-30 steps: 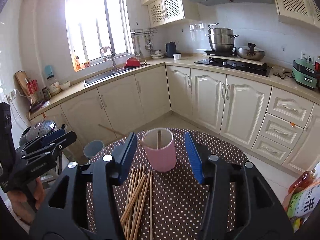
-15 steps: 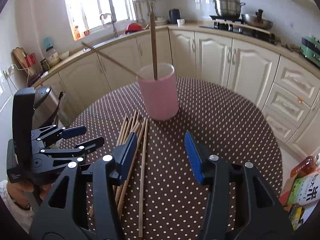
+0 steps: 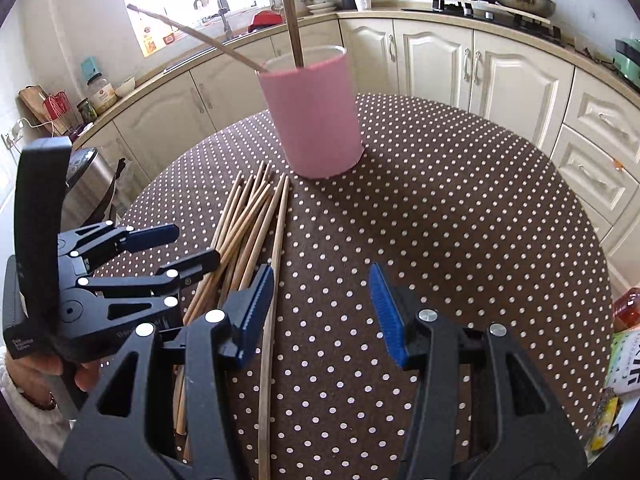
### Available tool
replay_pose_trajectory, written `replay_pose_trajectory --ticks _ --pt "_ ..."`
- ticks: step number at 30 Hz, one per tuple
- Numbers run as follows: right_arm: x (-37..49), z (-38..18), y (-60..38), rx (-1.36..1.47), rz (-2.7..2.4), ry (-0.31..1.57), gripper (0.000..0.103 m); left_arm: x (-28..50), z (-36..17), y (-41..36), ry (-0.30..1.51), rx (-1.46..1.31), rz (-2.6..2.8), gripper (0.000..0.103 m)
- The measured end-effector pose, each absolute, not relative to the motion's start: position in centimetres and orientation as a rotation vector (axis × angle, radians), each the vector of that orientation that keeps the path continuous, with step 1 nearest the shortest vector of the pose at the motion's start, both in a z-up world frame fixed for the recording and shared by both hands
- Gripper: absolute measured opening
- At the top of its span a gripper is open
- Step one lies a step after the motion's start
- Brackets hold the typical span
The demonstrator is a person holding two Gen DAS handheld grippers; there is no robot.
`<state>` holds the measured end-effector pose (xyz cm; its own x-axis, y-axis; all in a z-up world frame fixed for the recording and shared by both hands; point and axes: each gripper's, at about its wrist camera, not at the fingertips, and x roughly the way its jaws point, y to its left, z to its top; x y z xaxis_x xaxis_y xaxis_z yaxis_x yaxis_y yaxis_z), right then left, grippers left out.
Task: Organize utensils
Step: 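Move both open tools back to the chopstick pile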
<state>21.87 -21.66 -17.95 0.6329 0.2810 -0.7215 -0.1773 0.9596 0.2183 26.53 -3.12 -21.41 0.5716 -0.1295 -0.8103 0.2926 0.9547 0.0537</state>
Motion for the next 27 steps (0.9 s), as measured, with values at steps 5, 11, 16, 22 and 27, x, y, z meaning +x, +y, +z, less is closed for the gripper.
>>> replay_pose_trajectory --ticks 5,11,16,22,27 --pt "22.1 -18.5 -21.4 0.136 0.270 0.857 0.050 26.9 -21.9 -3.3 0.948 0.212 -0.235 0.058" --pt "22.4 -19.0 -21.0 0.132 0.275 0.874 0.050 27.4 -21.9 -2.6 0.957 0.192 -0.224 0.058" --pt "22.8 -19.6 -20.6 0.126 0.282 0.887 0.050 27.9 -21.9 -0.7 0.974 0.147 -0.220 0.058" --pt "23.2 -19.9 -19.8 0.108 0.294 0.905 0.050 28.1 -21.8 1.7 0.975 0.116 -0.204 0.058" --pt "23.7 -20.1 -18.9 0.094 0.301 0.920 0.050 27.9 -21.6 4.1 0.972 0.031 -0.203 0.058"
